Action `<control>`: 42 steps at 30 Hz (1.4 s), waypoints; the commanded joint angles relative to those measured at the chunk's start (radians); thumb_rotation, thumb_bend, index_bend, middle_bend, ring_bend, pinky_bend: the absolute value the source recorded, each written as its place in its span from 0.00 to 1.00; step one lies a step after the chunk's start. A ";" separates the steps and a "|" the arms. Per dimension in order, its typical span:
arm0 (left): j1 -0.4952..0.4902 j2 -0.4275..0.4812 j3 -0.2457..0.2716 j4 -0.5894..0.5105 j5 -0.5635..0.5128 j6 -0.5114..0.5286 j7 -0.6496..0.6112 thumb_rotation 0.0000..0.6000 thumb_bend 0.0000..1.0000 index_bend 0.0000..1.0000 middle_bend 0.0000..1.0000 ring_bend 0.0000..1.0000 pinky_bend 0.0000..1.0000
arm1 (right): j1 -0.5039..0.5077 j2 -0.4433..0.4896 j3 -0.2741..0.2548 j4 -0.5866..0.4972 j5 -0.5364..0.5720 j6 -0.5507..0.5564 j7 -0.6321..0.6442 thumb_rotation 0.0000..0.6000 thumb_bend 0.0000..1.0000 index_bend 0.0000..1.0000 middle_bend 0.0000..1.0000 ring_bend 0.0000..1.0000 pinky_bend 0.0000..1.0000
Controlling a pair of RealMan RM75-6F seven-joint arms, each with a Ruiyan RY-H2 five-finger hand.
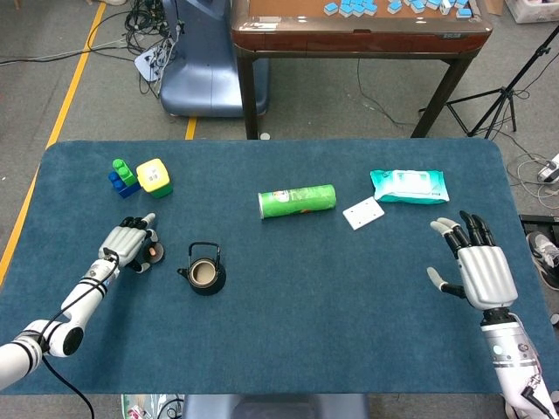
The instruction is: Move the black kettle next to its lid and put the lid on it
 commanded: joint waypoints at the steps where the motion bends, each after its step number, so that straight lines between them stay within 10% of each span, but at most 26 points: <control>1: 0.006 0.018 -0.002 -0.016 0.005 0.009 -0.012 1.00 0.25 0.45 0.03 0.00 0.00 | 0.000 0.000 0.002 -0.001 -0.002 -0.002 0.000 1.00 0.29 0.20 0.21 0.00 0.03; 27: 0.052 0.299 -0.011 -0.475 0.124 0.142 -0.069 1.00 0.25 0.46 0.03 0.00 0.00 | 0.006 -0.012 0.010 -0.001 -0.013 -0.029 -0.002 1.00 0.29 0.20 0.21 0.00 0.03; 42: -0.024 0.239 -0.020 -0.576 0.091 0.140 0.096 1.00 0.25 0.46 0.03 0.00 0.00 | -0.010 0.001 0.010 -0.007 -0.012 -0.019 0.008 1.00 0.29 0.20 0.21 0.00 0.03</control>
